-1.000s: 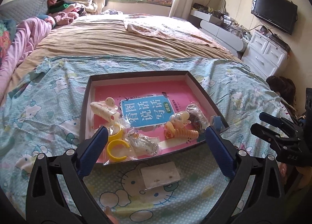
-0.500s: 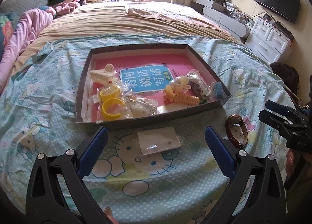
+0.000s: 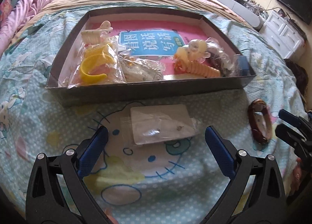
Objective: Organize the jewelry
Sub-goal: 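Grasp the white earring card with the left tool while the right grasps the brown watch, then carry the earring card and brown watch over the box with both tools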
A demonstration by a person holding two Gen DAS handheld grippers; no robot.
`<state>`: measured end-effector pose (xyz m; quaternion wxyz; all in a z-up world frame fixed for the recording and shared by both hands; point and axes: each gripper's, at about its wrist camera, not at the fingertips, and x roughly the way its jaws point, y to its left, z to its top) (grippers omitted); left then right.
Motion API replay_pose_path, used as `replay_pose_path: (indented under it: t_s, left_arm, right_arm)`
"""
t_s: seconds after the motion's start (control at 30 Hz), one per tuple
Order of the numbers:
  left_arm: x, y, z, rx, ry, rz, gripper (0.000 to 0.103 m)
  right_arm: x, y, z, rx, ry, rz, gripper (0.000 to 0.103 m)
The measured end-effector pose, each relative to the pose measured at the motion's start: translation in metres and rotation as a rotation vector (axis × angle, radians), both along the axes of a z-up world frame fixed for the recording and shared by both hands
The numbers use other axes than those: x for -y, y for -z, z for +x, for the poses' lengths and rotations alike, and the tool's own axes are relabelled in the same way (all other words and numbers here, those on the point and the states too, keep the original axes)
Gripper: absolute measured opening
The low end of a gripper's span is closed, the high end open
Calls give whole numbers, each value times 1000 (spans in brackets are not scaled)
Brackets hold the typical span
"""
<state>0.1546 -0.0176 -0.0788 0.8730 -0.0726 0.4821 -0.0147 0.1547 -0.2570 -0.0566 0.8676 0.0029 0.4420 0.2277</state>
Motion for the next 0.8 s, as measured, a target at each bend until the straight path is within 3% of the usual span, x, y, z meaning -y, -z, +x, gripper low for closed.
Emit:
replay_pose_path:
  t_s: [0.1, 0.13, 0.23, 0.37, 0.4, 0.47, 0.57, 0.8]
  left_arm:
    - [6, 4, 1, 17, 13, 78, 85]
    - [7, 4, 2, 22, 17, 96, 72]
    - [7, 1, -1, 31, 37, 96, 53]
    - [4, -6, -5, 41, 53, 64, 51]
    - [5, -8, -6, 43, 61, 58, 51]
    - [7, -15, -9, 57, 77, 42, 50]
    - [8, -28, -14, 87, 93, 21, 50]
    - [10, -62, -21, 168, 104, -14, 50]
  right_arm:
    - [-6, 8, 2, -21, -5, 3, 86]
    - [-9, 10, 3, -25, -6, 5, 86]
    - [-16, 15, 7, -34, 1, 5, 86]
    - [-25, 25, 17, -39, 25, -17, 83]
    - [-27, 27, 18, -33, 26, -33, 78]
    - [-31, 30, 20, -22, 26, -74, 54]
    - [-26, 27, 18, -18, 25, -66, 42]
    - [-12, 5, 4, -2, 7, 1, 40]
